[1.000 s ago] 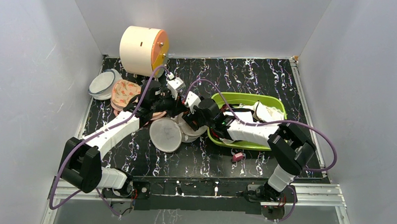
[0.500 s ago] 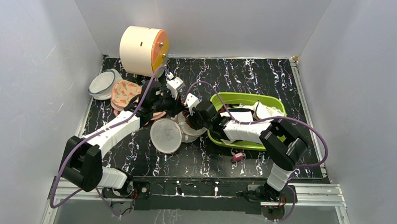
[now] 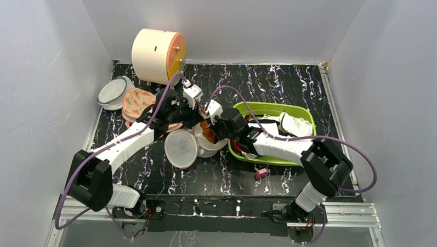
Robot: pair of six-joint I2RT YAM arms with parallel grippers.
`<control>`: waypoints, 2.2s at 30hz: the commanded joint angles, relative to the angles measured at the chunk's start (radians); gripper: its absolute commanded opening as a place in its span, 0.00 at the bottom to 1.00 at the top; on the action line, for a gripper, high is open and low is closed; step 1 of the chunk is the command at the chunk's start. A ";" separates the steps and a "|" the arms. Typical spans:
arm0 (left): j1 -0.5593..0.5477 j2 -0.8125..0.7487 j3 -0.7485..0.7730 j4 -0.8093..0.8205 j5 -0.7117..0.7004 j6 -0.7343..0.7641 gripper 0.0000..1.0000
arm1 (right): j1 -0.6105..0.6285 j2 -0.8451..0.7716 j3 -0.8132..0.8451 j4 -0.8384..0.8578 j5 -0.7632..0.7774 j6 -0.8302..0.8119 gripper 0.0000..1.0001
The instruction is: Unzip the laundry bag and remove the bra
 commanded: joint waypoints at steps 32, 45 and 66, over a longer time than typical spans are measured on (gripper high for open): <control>-0.001 -0.004 0.019 0.010 -0.057 -0.009 0.00 | 0.010 -0.455 0.176 -0.273 -0.027 0.058 0.00; -0.001 0.012 0.030 -0.004 -0.063 -0.011 0.00 | 0.009 -0.533 0.361 -0.358 0.057 0.020 0.00; -0.017 0.007 0.028 -0.019 -0.082 -0.003 0.00 | 0.010 -0.770 0.348 -0.489 0.658 -0.309 0.00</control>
